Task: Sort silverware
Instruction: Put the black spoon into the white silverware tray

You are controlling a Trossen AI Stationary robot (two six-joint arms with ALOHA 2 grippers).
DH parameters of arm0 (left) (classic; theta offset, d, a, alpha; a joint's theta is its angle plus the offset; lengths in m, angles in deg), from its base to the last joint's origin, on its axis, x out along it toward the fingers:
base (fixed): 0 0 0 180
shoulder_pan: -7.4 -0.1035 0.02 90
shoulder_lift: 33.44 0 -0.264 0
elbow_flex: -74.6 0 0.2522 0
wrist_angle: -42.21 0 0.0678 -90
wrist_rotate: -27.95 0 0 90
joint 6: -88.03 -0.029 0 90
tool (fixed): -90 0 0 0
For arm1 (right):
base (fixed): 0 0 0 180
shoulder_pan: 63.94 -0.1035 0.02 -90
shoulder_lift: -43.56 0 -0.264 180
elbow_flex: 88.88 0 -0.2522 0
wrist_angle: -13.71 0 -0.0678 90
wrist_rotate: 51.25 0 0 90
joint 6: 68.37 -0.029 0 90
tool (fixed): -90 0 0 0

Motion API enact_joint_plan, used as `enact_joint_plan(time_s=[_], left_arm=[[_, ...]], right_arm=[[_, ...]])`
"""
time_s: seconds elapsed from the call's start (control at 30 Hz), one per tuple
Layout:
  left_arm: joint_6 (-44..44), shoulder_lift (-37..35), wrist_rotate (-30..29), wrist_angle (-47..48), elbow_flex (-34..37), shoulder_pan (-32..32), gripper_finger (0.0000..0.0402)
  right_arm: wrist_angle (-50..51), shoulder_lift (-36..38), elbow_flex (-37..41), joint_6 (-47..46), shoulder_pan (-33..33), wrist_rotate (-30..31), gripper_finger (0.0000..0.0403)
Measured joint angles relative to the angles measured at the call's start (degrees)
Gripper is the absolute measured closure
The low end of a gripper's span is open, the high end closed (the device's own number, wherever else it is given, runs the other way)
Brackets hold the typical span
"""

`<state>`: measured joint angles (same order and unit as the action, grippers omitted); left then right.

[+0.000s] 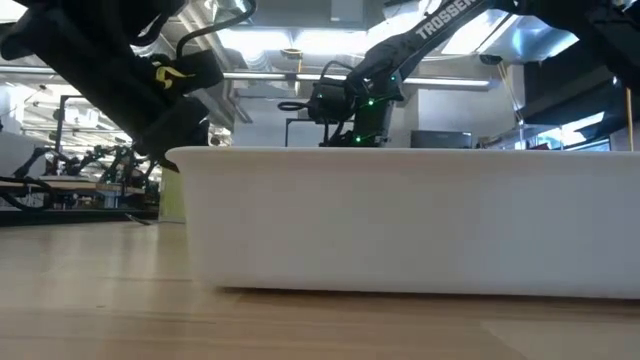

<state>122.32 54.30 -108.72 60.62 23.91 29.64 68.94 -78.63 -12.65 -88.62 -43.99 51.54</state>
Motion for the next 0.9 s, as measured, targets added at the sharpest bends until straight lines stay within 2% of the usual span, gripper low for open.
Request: enact_joint_plan(time_s=[0.23, 0.6, 0.73, 0.9], left_arm=[[0.3, 0.0, 0.0, 0.04, 0.0, 0.11, 0.0283], [0.04, 0.0, 0.0, -0.51, 0.02, 0.15, 0.0283], [0.02, 0.0, 0.0, -0.52, 0.02, 0.15, 0.0283], [-0.22, 0.0, 0.0, -0.5, 0.02, 0.15, 0.0283]], right_arm=[[-0.28, 0.0, 0.0, 0.0, -0.09, -2.97, 0.0221], [-2.09, -3.17, -0.15, 0.2, -0.04, -2.84, 0.0224], [-2.85, -3.21, -0.32, 0.61, -0.04, -2.88, 0.0258], [-2.61, -3.32, -0.91, 0.71, -0.04, -3.18, 0.0341]])
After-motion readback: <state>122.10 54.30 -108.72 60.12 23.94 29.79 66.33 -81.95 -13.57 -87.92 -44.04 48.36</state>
